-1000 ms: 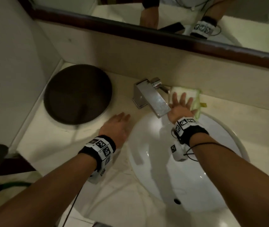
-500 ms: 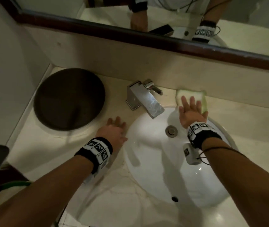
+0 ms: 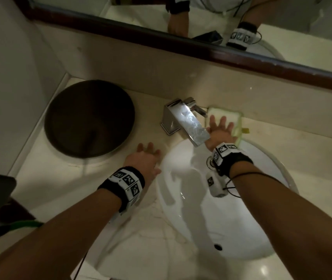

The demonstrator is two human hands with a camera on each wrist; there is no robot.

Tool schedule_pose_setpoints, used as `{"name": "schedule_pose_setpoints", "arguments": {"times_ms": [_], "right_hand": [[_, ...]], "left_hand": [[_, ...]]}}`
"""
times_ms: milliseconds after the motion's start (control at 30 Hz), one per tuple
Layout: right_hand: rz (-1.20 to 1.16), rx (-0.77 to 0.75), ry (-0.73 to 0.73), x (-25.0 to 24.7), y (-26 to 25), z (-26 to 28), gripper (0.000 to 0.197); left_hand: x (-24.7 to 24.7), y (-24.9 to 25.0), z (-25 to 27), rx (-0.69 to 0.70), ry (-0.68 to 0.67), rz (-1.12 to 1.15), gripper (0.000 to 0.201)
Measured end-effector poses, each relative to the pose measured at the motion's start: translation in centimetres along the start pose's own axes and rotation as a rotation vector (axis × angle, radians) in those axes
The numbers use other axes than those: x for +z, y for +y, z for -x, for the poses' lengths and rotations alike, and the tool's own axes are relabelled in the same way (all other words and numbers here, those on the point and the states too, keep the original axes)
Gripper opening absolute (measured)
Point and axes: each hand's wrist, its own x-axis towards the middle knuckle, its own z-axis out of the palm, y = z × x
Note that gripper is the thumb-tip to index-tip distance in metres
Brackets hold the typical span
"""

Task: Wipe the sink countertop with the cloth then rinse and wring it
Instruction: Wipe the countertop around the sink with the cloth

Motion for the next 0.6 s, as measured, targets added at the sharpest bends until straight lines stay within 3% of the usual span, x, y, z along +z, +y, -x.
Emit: {"name": "schedule_pose_setpoints", "arguments": {"times_ms": [133,367,600], "right_hand": [[0.163,-0.196,0.039,3.0,-3.8,2.7,0.066],[0.296,-0.257,0.046,2.1,-2.0,2.0,0.066],[0.121,-0.114,0.047,-0.5,-0.1,1.4,0.055]], "left_hand": [[0.2,-0.1,-0.1,-0.007,-0.017,0.003,0.069],[0.3,-0.4,-0.1,0.002,-0.009,0.049,0.069],[0.3,-0.3,-0.2,-0.014,-0.003,0.074,0.069]]}}
